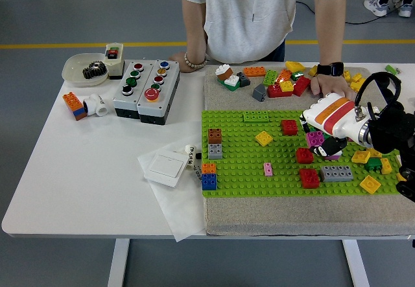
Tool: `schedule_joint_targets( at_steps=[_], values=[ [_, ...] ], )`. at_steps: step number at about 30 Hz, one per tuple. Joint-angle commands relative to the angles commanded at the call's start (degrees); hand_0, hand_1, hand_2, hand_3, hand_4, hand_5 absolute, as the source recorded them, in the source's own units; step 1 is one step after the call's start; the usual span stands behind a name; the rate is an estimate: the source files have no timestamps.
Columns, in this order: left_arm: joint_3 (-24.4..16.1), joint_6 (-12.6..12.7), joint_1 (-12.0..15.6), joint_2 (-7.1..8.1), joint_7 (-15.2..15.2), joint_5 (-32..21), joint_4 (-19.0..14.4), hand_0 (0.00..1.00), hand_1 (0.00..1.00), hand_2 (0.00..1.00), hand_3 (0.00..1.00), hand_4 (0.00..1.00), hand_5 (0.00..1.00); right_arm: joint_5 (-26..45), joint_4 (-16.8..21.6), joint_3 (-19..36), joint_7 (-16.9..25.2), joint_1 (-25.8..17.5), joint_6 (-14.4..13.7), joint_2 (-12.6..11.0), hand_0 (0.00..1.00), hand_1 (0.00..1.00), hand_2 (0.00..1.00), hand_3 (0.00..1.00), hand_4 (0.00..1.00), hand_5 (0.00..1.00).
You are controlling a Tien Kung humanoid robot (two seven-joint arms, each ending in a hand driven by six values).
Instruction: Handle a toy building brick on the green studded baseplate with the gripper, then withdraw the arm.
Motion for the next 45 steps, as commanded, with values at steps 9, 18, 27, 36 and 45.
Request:
schedule_joint_targets(
  at_steps=[9,18,27,36,45],
  values=[
    [-0.1,-0.1,0.0,-0.05,0.1,0.1,0.0,0.746,0.754,0.786,0.603,0.628,0.652,2.0,-0.9,-0.5,-0.1,-0.9,2.5,-1.5,0.28,0.309,0.409,0.49,0.77,0.002],
    [-0.1,-0.1,0.0,0.0,0.0,0.0,0.0,0.746,0.754,0.786,0.603,0.627,0.652,5.4,-0.4,-0.1,-0.5,-1.7,4.4,-2.7,0.28,0.305,0.408,0.491,0.774,0.002],
    [0.0,-0.1,0.0,0.01,0.0,-0.1,0.1,0.747,0.754,0.786,0.603,0.628,0.652,8.6,-0.1,0.7,-0.7,-2.5,5.1,-3.8,0.28,0.302,0.407,0.492,0.783,0.002],
    [-0.2,-0.2,0.1,-0.09,0.1,0.2,0.1,0.746,0.753,0.786,0.604,0.628,0.652,10.2,0.2,1.8,-0.1,-4.4,4.0,-4.4,0.279,0.302,0.406,0.491,0.787,0.002],
    [-0.5,-0.3,0.4,-0.19,0.3,0.7,0.0,0.746,0.753,0.787,0.603,0.627,0.653,9.9,-0.7,2.3,1.4,-6.2,1.7,-4.4,0.278,0.302,0.406,0.493,0.787,0.002]
  ],
)
